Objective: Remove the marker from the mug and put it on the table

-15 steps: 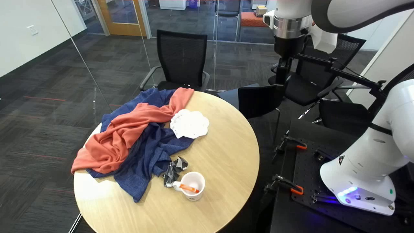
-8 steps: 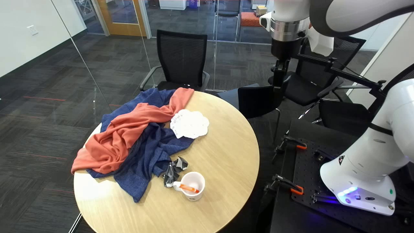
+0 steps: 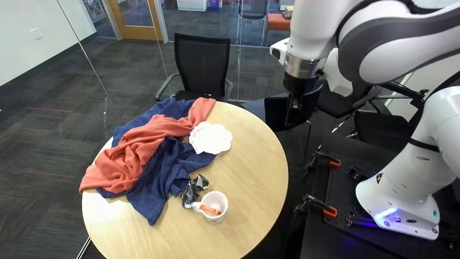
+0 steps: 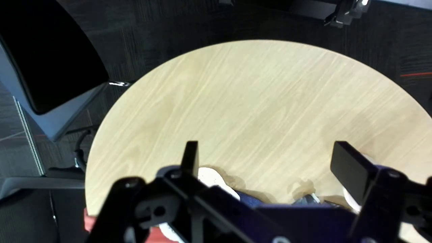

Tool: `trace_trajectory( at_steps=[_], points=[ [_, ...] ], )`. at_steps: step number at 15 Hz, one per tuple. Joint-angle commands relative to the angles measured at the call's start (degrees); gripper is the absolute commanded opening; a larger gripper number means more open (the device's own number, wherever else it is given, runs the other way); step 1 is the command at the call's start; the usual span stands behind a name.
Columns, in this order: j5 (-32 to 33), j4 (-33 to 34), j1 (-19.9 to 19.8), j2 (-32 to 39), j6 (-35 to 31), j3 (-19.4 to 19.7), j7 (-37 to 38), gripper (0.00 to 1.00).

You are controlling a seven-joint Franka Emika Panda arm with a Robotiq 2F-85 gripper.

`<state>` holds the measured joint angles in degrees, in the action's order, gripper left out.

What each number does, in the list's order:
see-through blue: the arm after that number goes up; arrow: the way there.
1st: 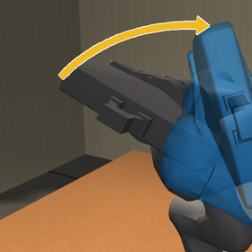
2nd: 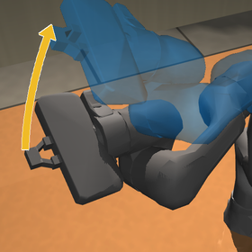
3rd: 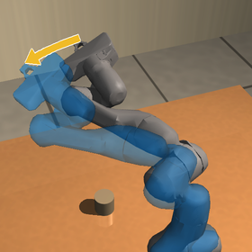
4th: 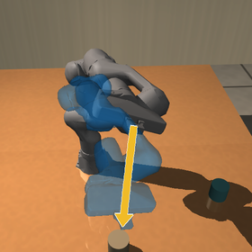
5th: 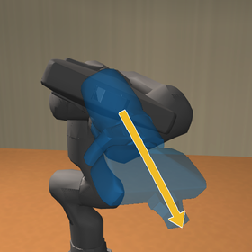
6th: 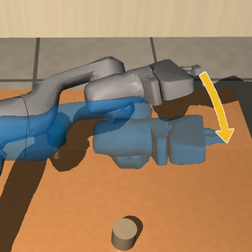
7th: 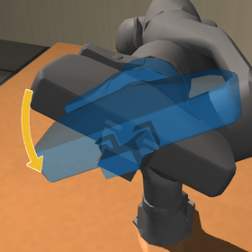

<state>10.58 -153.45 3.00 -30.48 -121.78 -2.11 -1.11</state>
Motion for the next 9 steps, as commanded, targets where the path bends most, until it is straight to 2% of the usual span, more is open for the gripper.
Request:
trace_trajectory(
  at_steps=[1,5,9],
  points=[
    [-4.26,-1.78,2.64,3.41,-9.3,-1.34,1.0,1.0],
    [-9.99,0.25,5.36,10.43,-16.26,-3.86,2.49,1.0],
    [-10.46,3.19,6.18,17.4,-22.19,-7.39,5.72,1.0]
  ],
)
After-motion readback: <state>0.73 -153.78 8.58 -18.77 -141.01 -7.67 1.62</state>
